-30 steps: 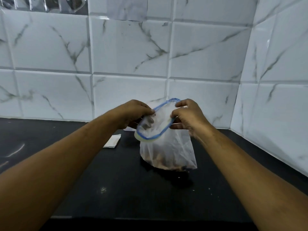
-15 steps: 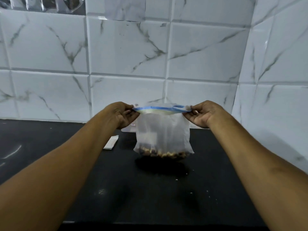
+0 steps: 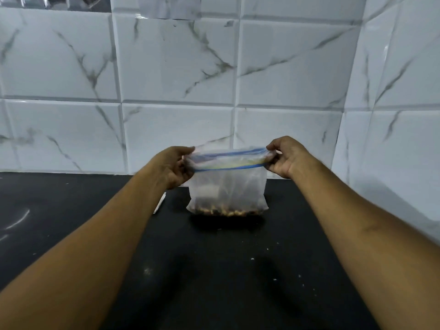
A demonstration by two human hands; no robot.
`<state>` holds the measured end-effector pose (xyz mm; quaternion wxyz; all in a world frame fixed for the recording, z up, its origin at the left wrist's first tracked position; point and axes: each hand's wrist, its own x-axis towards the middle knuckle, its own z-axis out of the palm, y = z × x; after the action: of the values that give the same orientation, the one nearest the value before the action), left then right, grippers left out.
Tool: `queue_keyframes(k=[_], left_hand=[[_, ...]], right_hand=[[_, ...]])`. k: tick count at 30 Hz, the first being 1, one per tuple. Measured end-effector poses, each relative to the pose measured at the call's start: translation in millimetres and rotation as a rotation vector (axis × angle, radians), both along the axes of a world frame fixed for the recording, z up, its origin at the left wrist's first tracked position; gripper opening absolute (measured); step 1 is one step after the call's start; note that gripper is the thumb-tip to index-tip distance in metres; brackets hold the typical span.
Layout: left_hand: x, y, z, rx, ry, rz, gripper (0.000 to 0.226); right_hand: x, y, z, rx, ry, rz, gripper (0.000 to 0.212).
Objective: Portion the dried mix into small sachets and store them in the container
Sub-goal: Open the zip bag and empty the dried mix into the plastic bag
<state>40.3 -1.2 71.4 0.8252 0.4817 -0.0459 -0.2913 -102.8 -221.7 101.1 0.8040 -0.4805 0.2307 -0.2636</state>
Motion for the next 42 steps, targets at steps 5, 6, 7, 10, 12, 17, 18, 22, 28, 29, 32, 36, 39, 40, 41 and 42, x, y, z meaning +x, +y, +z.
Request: queue_keyframes(k=[5, 6, 7, 10, 12, 17, 18, 22, 28, 29, 32, 36, 39, 40, 41, 42], left_hand=[[-5.4, 16.0, -6.9, 0.584, -0.490, -0.029, 0.016], [-6.7, 18.7, -4.5, 0.646, -0.589, -0.017, 0.018], [-6.8, 19.5, -1.8, 0.700, -0.702, 0.007, 0.022], [-11.9, 9.7, 8.5, 0.818, -1.100, 0.106, 0.030], [-19.9, -2.5, 15.9, 0.879, -1.307, 0.058, 0.029], [-34.6, -32.0, 20.1, 0.957, -1.512, -0.155, 0.023], [-35.7, -34.2, 19.8, 0.928, -1.507, -0.152, 0.021], [-40.0, -33.6, 15.4, 0.906, -1.466, -0.279, 0.017], [-37.5, -32.1, 10.0, 0.853, -1.219, -0.262, 0.020], [-37.9, -33.0, 10.0, 0.820, -1.117, -0.271, 0.017], [-38.2, -38.7, 6.9, 0.661, -0.767, -0.295, 0.016], [-38.1, -43.9, -2.3, 0.441, -0.417, -0.265, 0.030], [-38.5, -45.0, -7.1, 0.372, -0.340, -0.227, 0.028], [-38.4, -45.7, -8.5, 0.380, -0.343, -0.224, 0.029], [-38.2, -46.7, -9.7, 0.380, -0.341, -0.234, 0.031], [-39.7, -47.2, -9.8, 0.371, -0.338, -0.246, 0.032]], right_hand=[[-5.4, -16.7, -14.4, -0.480, 0.247, -0.030, 0.006], [-6.2, -20.6, -16.9, -0.577, 0.262, -0.078, 0.011], [-6.8, -23.6, -19.5, -0.712, 0.283, -0.181, 0.016], [-14.9, -15.8, -21.3, -1.140, 0.235, -0.556, 0.022], [-22.9, 2.0, -16.1, -1.200, 0.138, -0.493, 0.021], [-38.9, 61.0, -10.6, -1.015, 0.548, 0.261, 0.038], [-39.8, 65.5, -12.0, -0.998, 0.601, 0.336, 0.040], [-37.2, 68.3, -19.5, -0.945, 0.672, 0.367, 0.041], [-25.3, 61.2, -37.2, -0.612, 0.378, 0.199, 0.030], [-22.4, 60.1, -41.0, -0.524, 0.323, 0.175, 0.031], [-13.1, 59.7, -50.1, -0.288, 0.210, 0.148, 0.031], [-3.9, 61.6, -55.9, -0.186, 0.178, 0.125, 0.028], [0.7, 60.9, -58.7, -0.157, 0.201, 0.130, 0.025], [2.2, 60.8, -59.3, -0.141, 0.211, 0.139, 0.025], [3.0, 61.2, -59.5, -0.120, 0.215, 0.144, 0.024], [4.4, 61.5, -59.3, -0.103, 0.215, 0.140, 0.022]])
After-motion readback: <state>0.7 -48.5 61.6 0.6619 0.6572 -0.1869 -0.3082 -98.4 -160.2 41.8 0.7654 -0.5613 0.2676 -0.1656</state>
